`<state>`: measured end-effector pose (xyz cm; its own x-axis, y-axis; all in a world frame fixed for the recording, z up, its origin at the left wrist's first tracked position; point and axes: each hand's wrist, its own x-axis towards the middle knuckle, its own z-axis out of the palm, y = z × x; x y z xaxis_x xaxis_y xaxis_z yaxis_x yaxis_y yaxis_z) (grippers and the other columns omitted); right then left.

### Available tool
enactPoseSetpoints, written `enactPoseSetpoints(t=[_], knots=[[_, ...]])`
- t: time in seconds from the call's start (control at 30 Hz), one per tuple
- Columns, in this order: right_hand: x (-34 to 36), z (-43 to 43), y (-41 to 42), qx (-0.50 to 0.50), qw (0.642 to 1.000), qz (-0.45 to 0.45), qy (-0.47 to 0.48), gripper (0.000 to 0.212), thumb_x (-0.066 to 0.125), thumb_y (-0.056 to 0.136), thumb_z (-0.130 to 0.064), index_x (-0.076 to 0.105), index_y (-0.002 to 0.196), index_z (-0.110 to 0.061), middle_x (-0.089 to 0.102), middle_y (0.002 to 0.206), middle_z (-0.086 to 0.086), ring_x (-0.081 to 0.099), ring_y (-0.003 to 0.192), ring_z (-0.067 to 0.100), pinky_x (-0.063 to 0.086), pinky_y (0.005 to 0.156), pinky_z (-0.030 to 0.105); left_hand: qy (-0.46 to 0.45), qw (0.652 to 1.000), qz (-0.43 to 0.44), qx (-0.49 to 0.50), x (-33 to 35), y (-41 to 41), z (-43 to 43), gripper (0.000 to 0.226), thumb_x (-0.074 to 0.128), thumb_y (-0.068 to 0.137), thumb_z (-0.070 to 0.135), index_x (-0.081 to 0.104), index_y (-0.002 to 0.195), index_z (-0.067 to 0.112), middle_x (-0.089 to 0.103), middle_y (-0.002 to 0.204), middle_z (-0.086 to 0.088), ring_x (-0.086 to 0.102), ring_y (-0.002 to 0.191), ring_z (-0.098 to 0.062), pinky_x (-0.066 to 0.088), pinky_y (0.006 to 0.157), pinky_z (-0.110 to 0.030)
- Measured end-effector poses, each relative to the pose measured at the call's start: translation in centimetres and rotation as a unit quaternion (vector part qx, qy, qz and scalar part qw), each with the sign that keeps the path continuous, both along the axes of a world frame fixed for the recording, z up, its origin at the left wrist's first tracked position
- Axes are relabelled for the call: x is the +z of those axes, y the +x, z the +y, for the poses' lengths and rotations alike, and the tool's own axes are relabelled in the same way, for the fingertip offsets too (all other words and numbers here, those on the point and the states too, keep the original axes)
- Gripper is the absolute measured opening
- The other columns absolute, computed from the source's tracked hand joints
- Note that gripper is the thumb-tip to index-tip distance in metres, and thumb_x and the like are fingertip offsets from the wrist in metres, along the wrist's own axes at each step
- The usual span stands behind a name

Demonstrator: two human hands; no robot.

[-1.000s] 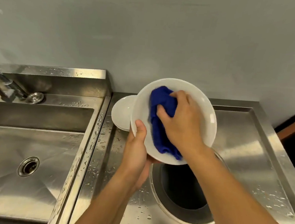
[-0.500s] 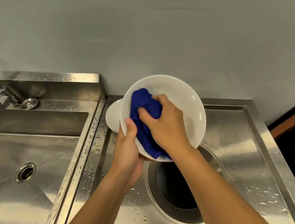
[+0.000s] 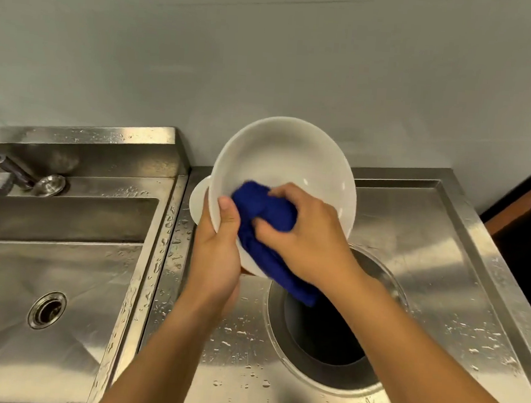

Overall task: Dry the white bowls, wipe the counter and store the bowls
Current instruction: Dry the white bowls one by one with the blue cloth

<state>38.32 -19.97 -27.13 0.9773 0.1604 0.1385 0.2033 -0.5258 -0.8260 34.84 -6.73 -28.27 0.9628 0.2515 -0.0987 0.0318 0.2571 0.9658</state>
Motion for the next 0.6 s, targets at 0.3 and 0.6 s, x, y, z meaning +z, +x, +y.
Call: enactPoseSetpoints(t=[0.3, 0.6], knots=[[-2.8, -7.5, -4.6, -0.213, 0.976, -0.021, 0.042, 0.027, 0.077, 0.082, -0.036, 0.059, 0.101, -0.045, 0.067, 0.092, -0.029, 0.061, 0.092, -0.011, 0.043, 0.067, 0.001, 0.038, 0.998, 0.020, -0.040, -2.9, 0.8, -1.2, 0.037, 0.051, 0.082, 0.080, 0.053, 0.118, 0.081, 0.070, 0.131, 0.027, 0.067, 0.127, -0.010, 0.060, 0.102, -0.051], [-6.8, -17.2, -0.4, -0.252, 0.967, -0.015, 0.010, 0.032, 0.075, 0.087, -0.037, 0.061, 0.115, -0.038, 0.066, 0.109, -0.018, 0.062, 0.100, 0.001, 0.049, 0.082, 0.016, -0.020, 0.989, 0.145, -0.032, -7.9, 5.2, -14.6, 0.016, 0.048, 0.107, 0.052, 0.057, 0.120, 0.054, 0.075, 0.124, 0.010, 0.074, 0.113, -0.017, 0.065, 0.082, -0.038]])
